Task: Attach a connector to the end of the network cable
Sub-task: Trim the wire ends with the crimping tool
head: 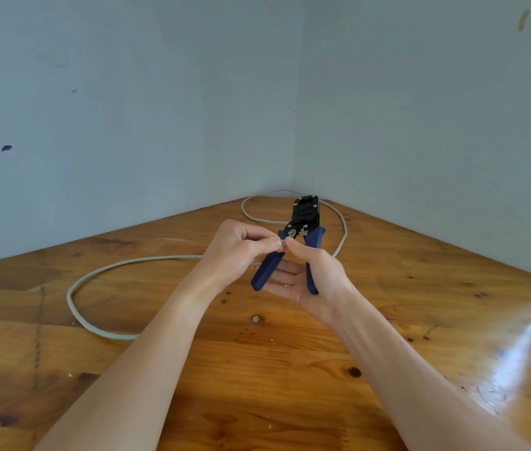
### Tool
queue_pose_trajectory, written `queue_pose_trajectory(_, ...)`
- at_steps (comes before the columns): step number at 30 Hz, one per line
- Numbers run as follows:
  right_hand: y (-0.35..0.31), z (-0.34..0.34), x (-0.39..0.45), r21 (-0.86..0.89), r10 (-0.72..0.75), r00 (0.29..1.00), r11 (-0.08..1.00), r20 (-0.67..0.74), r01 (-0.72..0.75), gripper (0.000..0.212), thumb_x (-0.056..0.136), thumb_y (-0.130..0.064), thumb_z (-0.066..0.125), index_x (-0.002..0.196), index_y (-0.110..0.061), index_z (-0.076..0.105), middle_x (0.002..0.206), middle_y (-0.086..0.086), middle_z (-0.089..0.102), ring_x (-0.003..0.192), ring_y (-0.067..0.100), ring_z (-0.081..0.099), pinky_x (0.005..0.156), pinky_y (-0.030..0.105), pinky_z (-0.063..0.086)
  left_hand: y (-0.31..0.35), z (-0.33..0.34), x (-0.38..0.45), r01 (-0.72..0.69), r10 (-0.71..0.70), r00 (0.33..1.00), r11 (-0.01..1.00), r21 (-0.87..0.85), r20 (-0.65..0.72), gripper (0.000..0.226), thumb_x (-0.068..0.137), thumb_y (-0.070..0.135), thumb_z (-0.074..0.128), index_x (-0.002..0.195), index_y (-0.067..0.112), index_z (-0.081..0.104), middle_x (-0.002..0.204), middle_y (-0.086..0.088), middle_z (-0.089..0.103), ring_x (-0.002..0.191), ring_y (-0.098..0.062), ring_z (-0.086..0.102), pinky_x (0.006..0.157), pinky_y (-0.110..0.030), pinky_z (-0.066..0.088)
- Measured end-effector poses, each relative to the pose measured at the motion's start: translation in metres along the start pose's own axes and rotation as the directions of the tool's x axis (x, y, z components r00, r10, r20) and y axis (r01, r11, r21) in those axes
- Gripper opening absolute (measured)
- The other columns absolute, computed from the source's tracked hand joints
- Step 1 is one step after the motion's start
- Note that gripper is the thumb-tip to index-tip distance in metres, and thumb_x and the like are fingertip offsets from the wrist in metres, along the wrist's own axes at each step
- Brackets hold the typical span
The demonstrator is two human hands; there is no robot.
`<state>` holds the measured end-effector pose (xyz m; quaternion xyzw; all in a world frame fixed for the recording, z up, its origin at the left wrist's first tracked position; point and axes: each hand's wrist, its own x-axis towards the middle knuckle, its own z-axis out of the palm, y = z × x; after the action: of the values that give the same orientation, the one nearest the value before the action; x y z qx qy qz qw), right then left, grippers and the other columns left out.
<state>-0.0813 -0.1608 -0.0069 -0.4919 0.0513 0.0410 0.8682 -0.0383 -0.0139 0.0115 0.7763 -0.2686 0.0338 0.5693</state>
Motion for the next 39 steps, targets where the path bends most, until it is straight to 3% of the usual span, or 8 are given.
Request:
queue_pose_trajectory(10, -0.001, -0.001, -0.001, 0.041, 0.001, 0.999, 0.999, 0.046, -0.003, 0.028, 0.096, -0.008, 0.061, 0.123, -0.001, 0.060, 0.115, 0.034, 0.069, 0.104, 0.047, 0.070, 0.087, 0.060, 0.057, -0.001, 0.000, 0.000, 0.022, -0.022, 0.999, 1.000, 0.006, -0.023, 0.016, 0.094, 0.014, 0.066, 0.086, 0.017, 0.079, 0.048, 0.023, 0.059, 0.047, 0.009, 0.056, 0.043, -0.004, 0.036)
queue_pose_trajectory(16, -0.003, -0.001, -0.002, 0.010, 0.003, 0.998, 1.000, 0.059, -0.003, 0.025, 0.095, -0.005, 0.059, 0.120, 0.000, 0.061, 0.115, 0.033, 0.069, 0.103, 0.046, 0.071, 0.083, 0.058, 0.059, -0.001, -0.001, 0.001, 0.055, -0.055, 0.998, 0.998, 0.015, -0.026, 0.014, 0.093, 0.014, 0.066, 0.088, 0.012, 0.079, 0.044, 0.024, 0.055, 0.043, 0.011, 0.053, 0.043, -0.003, 0.036)
queue_pose_trajectory(21, -0.006, -0.003, -0.001, -0.077, 0.014, 0.999, 0.997, 0.037, -0.011, 0.020, 0.086, 0.010, 0.045, 0.089, -0.006, 0.057, 0.107, 0.028, 0.070, 0.103, 0.047, 0.070, 0.086, 0.064, 0.056, -0.002, 0.000, 0.000, 0.066, -0.062, 0.996, 0.996, 0.058, -0.066, 0.014, 0.091, 0.017, 0.069, 0.083, 0.018, 0.080, 0.048, 0.024, 0.060, 0.048, 0.013, 0.056, 0.062, -0.018, 0.038)
queue_pose_trajectory(24, -0.009, -0.001, -0.003, -0.126, 0.047, 0.998, 0.991, 0.052, -0.040, 0.026, 0.080, 0.013, 0.039, 0.083, -0.008, 0.054, 0.115, 0.032, 0.067, 0.106, 0.048, 0.069, 0.092, 0.066, 0.053, -0.004, 0.001, 0.002, 0.060, -0.042, 0.990, 0.990, 0.129, -0.137, 0.021, 0.089, 0.019, 0.072, 0.073, 0.031, 0.078, 0.069, 0.026, 0.072, 0.073, 0.015, 0.065, 0.070, -0.014, 0.040)
queue_pose_trajectory(28, -0.013, 0.003, -0.006, -0.233, 0.072, 0.996, 0.971, 0.060, -0.056, 0.032, 0.080, 0.013, 0.037, 0.096, -0.006, 0.058, 0.129, 0.038, 0.059, 0.112, 0.052, 0.065, 0.099, 0.062, 0.050, -0.004, 0.001, 0.005, 0.049, -0.001, 0.983, 0.965, 0.257, -0.184, 0.028, 0.088, 0.020, 0.073, 0.067, 0.038, 0.073, 0.071, 0.032, 0.070, 0.078, 0.018, 0.062, 0.056, -0.004, 0.041)
queue_pose_trajectory(32, -0.013, 0.006, -0.006, -0.339, 0.093, 0.995, 0.938, 0.040, -0.074, 0.051, 0.083, 0.012, 0.038, 0.131, 0.000, 0.050, 0.126, 0.035, 0.061, 0.114, 0.053, 0.063, 0.101, 0.062, 0.049, -0.004, -0.001, 0.005, 0.054, 0.002, 0.982, 0.954, 0.296, -0.188, 0.029, 0.088, 0.021, 0.073, 0.065, 0.039, 0.072, 0.066, 0.038, 0.066, 0.077, 0.020, 0.061, 0.058, -0.003, 0.036)
queue_pose_trajectory(35, -0.012, 0.008, -0.008, -0.401, 0.091, 0.995, 0.914, 0.041, -0.068, 0.052, 0.083, 0.012, 0.039, 0.133, 0.000, 0.050, 0.109, 0.027, 0.060, 0.113, 0.051, 0.064, 0.100, 0.061, 0.051, -0.004, -0.002, 0.006, 0.065, -0.005, 0.981, 0.949, 0.307, -0.192, 0.027, 0.086, 0.019, 0.073, 0.066, 0.036, 0.074, 0.063, 0.034, 0.066, 0.075, 0.020, 0.061, 0.061, -0.005, 0.037)
queue_pose_trajectory(39, -0.010, 0.010, -0.009, -0.433, 0.095, 0.995, 0.899, 0.039, -0.069, 0.050, 0.082, 0.010, 0.043, 0.131, -0.001, 0.052, 0.104, 0.023, 0.061, 0.110, 0.048, 0.066, 0.097, 0.060, 0.053, -0.004, -0.002, 0.006, 0.091, -0.030, 0.981, 0.943, 0.321, -0.190, 0.023, 0.084, 0.018, 0.074, 0.067, 0.033, 0.077, 0.065, 0.027, 0.069, 0.077, 0.015, 0.063, 0.061, -0.006, 0.040)
